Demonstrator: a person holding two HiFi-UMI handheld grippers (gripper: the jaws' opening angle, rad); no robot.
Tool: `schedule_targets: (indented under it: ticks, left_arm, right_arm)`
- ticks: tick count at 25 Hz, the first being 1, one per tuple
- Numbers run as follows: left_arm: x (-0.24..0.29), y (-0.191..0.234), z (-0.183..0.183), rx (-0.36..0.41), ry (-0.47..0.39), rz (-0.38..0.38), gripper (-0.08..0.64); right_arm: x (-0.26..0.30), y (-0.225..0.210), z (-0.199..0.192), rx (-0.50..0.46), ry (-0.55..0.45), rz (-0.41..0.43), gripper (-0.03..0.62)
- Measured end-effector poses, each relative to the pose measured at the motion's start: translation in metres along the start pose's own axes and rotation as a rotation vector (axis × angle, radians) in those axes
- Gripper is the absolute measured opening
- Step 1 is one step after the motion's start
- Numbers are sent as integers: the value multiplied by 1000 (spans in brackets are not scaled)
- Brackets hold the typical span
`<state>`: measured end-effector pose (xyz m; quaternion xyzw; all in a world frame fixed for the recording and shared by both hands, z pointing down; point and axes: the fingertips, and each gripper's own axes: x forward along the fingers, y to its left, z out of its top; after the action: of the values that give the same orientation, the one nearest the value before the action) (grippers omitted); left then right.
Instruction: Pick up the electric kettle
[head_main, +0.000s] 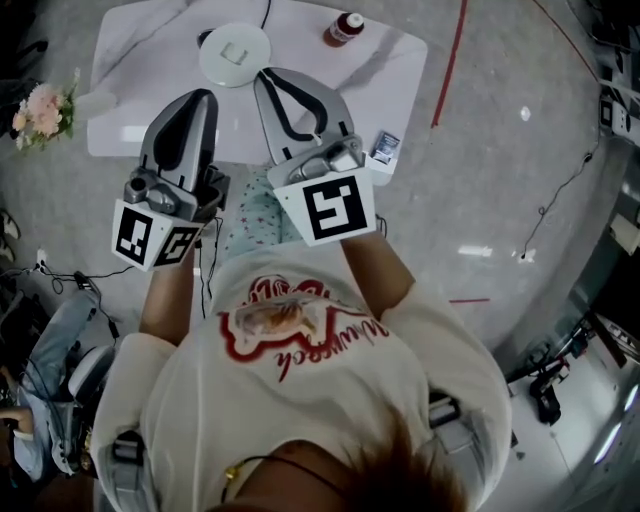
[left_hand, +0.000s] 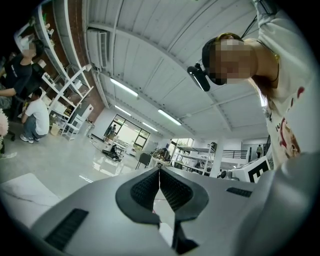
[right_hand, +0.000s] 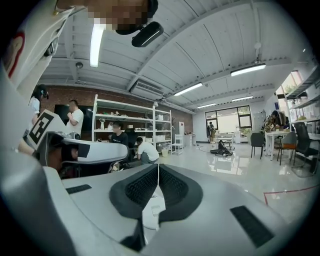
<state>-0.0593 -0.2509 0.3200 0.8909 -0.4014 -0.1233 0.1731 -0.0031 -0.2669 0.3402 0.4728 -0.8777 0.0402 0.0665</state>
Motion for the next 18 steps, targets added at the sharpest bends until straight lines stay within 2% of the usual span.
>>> schedule_targets:
  ticks: [4, 7, 18]
  left_arm:
    - [3, 0, -18, 2, 11, -19, 12]
    - [0, 0, -28, 2, 11, -34, 12]
    - [-3, 2, -73, -15, 46, -11, 12]
  right_arm:
    - [-2, 1, -27, -80, 78, 25, 15]
    - [-2, 3, -40, -71, 98, 32, 15]
    - [-8, 1, -85, -70, 144, 39, 15]
